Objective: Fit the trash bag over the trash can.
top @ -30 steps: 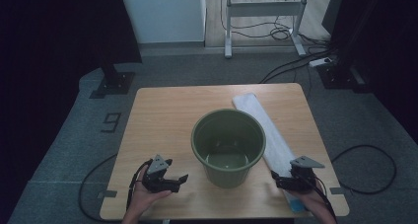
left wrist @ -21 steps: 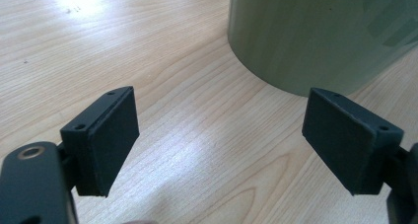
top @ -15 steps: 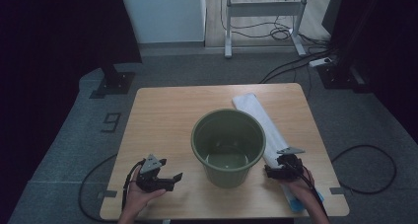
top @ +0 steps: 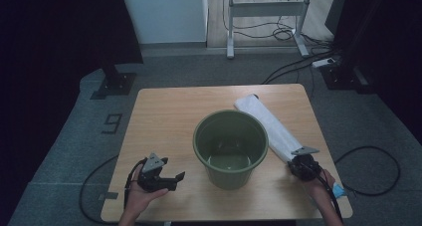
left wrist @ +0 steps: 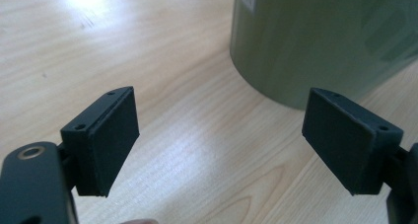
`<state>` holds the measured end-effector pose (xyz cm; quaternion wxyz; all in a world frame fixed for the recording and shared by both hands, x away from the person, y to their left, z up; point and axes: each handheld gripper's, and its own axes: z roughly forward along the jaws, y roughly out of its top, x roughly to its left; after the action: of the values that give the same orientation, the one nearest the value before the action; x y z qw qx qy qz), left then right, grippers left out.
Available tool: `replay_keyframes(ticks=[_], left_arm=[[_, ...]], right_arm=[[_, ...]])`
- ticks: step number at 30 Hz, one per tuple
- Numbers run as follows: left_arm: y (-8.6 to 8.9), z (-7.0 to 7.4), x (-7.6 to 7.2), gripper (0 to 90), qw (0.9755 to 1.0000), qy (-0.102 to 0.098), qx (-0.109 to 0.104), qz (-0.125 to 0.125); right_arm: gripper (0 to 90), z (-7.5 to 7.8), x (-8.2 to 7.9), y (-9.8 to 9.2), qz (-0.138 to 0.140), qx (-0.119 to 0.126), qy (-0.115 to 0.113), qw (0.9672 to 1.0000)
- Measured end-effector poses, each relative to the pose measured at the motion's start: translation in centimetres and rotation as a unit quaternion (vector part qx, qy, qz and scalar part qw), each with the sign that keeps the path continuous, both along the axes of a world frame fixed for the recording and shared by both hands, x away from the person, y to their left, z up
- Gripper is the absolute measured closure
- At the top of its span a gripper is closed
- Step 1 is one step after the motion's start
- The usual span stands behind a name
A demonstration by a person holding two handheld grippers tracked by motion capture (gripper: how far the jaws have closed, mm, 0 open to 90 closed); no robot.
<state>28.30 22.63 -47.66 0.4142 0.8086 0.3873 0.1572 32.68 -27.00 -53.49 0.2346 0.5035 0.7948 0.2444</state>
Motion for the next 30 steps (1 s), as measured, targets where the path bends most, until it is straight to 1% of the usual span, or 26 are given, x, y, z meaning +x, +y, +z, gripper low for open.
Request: replay_keyframes(ticks=[1, 2, 5, 6, 8, 9, 11, 12, 13, 15, 18, 19, 20, 22, 23, 24, 25, 27, 28, 29, 30], left_arm=[[0.1, 0.3, 0.0, 14.1, 1.0, -0.004, -0.004, 0.002], [0.1, 0.7, -0.1, 14.2, 0.9999, -0.008, -0.006, 0.004], [0.2, 1.8, -0.1, 14.4, 0.9998, -0.018, -0.013, 0.003], [0.3, 2.1, 0.0, 14.4, 0.9997, -0.02, -0.012, 0.002], [0.2, 2.7, 0.1, 14.4, 0.9996, -0.024, -0.013, 0.001], [0.2, 3.0, 0.1, 14.4, 0.9996, -0.026, -0.013, 0.0], [0.1, 3.4, 0.2, 14.5, 0.9995, -0.029, -0.013, 0.0], [0.0, 3.7, 0.2, 14.5, 0.9994, -0.033, -0.013, 0.0], [0.0, 3.9, 0.2, 14.5, 0.9993, -0.036, -0.012, 0.0], [-0.2, 4.4, 0.2, 14.7, 0.9991, -0.041, -0.014, -0.001], [-0.4, 5.2, 0.2, 15.2, 0.9987, -0.049, -0.014, -0.002], [-0.4, 5.2, 0.2, 15.2, 0.9987, -0.049, -0.014, -0.002], [-0.6, 5.8, 0.3, 15.3, 0.9985, -0.053, -0.014, -0.004], [-0.7, 6.3, 0.3, 15.4, 0.9983, -0.057, -0.013, -0.004], [-0.8, 6.5, 0.3, 15.5, 0.9982, -0.059, -0.014, -0.004], [-0.8, 6.7, 0.2, 15.6, 0.9981, -0.06, -0.014, -0.004], [-0.9, 7.0, 0.2, 15.7, 0.9979, -0.062, -0.015, -0.004], [-1.0, 7.4, 0.1, 15.9, 0.9976, -0.066, -0.016, -0.005], [-1.0, 7.4, 0.1, 16.0, 0.9976, -0.066, -0.016, -0.005], [-1.2, 7.8, 0.0, 16.0, 0.9974, -0.069, -0.016, -0.008], [-1.3, 8.0, 0.0, 16.1, 0.9973, -0.071, -0.016, -0.008]], right_arm=[[87.5, -0.1, 0.0, -0.4, -0.002, 0.0, -0.001, 1.0], [88.6, -0.1, 0.0, -0.8, -0.005, 0.004, -0.004, 1.0], [88.9, 0.0, -0.3, -1.7, -0.015, 0.016, -0.028, 0.9994], [89.0, 0.3, -0.5, -2.2, -0.019, 0.033, -0.039, 0.9985], [89.1, 1.0, -0.8, -2.7, -0.02, 0.055, -0.055, 0.9968], [89.1, 1.6, -1.0, -3.0, -0.017, 0.068, -0.068, 0.9952], [89.1, 2.8, -1.3, -3.4, -0.008, 0.089, -0.084, 0.9925], [89.1, 3.3, -1.4, -3.5, -0.005, 0.096, -0.09, 0.9913], [89.2, 4.1, -1.5, -3.7, -0.001, 0.102, -0.1, 0.9897], [89.2, 5.2, -1.8, -3.8, 0.0, 0.109, -0.118, 0.987], [89.2, 7.4, -2.4, -4.2, 0.0, 0.133, -0.152, 0.9794], [89.2, 7.4, -2.4, -4.2, 0.0, 0.133, -0.152, 0.9794], [89.2, 9.0, -2.8, -4.3, 0.002, 0.149, -0.175, 0.9732], [89.2, 9.9, -3.0, -4.4, 0.005, 0.162, -0.189, 0.9685], [89.2, 10.7, -3.2, -4.4, 0.008, 0.171, -0.2, 0.9648], [89.2, 11.3, -3.3, -4.3, 0.011, 0.176, -0.206, 0.9624], [89.2, 11.7, -3.4, -4.3, 0.013, 0.179, -0.211, 0.9609], [89.2, 13.0, -3.6, -4.0, 0.021, 0.184, -0.226, 0.9564], [89.2, 13.5, -3.7, -4.0, 0.025, 0.187, -0.232, 0.9542], [89.2, 13.9, -3.7, -3.9, 0.026, 0.191, -0.236, 0.9526], [89.2, 14.6, -3.8, -3.9, 0.029, 0.197, -0.242, 0.9495]])
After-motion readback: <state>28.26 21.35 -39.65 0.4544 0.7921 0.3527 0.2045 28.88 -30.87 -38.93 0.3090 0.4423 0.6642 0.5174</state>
